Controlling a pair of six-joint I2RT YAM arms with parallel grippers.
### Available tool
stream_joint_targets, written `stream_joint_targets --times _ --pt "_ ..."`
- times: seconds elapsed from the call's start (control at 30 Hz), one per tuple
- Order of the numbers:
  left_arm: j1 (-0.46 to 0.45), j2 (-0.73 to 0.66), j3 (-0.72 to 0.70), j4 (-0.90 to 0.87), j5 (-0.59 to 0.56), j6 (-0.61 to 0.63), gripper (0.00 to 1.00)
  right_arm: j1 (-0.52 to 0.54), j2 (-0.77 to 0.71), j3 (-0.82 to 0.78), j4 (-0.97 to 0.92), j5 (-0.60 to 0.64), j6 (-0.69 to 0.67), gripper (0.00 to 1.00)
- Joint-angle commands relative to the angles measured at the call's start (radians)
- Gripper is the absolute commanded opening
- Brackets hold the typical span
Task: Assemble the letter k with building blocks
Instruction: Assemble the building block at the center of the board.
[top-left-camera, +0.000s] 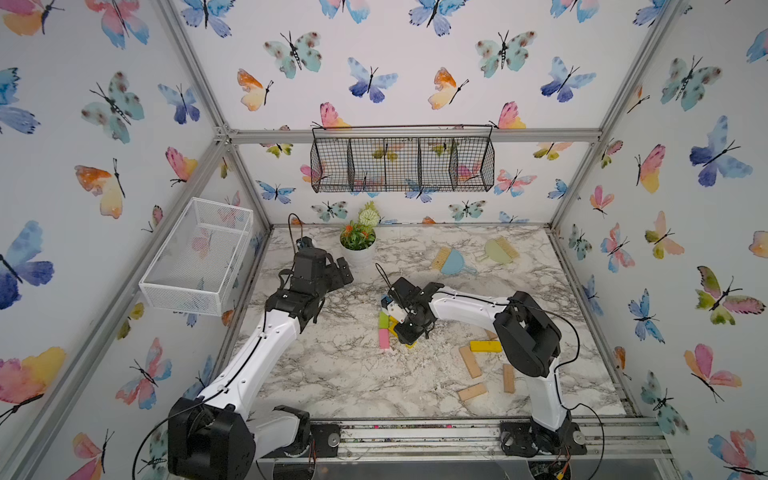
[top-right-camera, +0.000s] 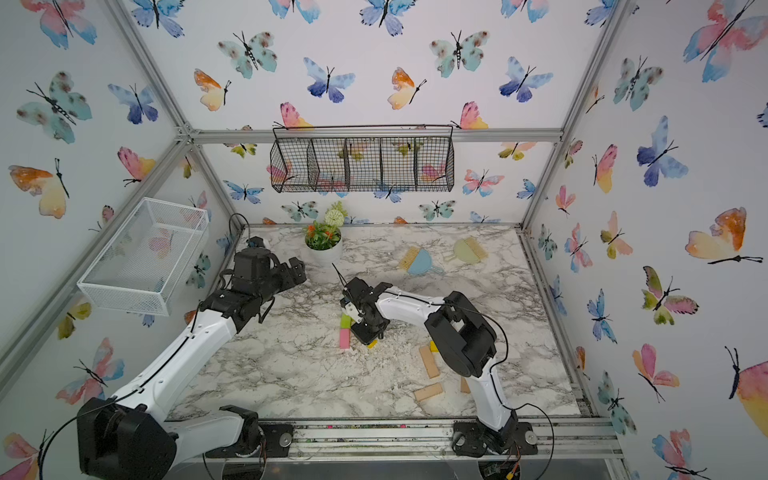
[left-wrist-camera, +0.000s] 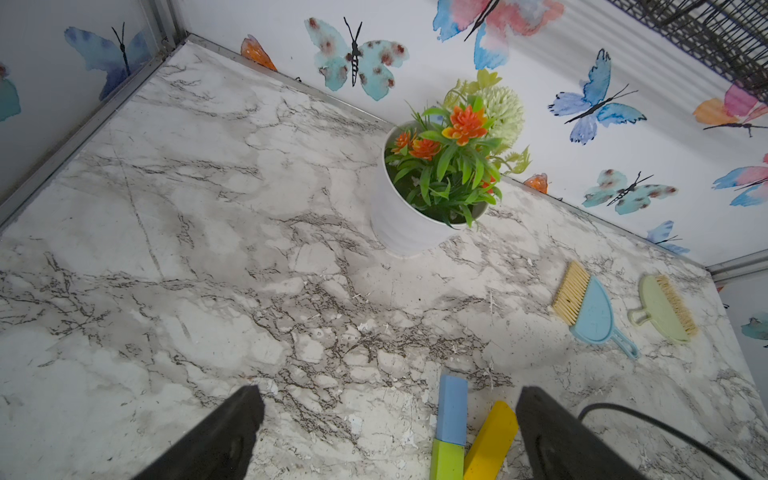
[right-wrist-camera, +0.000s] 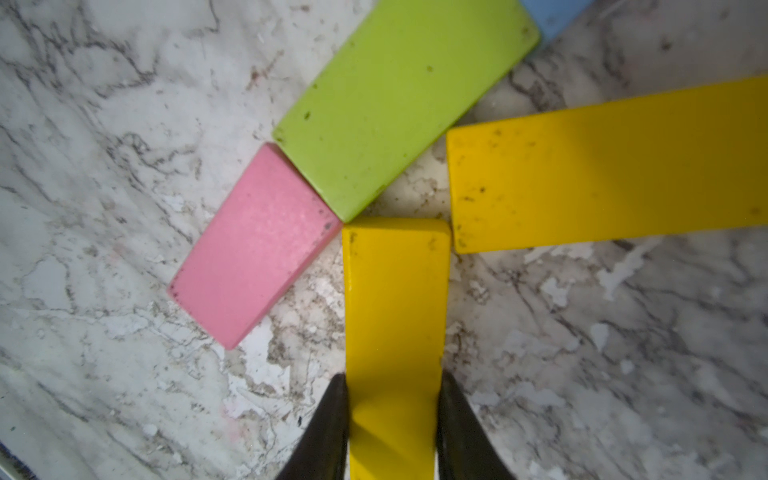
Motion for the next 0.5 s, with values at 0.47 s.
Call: stream_joint_targets --times 0.47 --pt "0.006 -0.01 -0.008 -0.002 0.015 0.001 0.98 0.007 -0.037 0.011 -0.017 0.023 0.034 0.56"
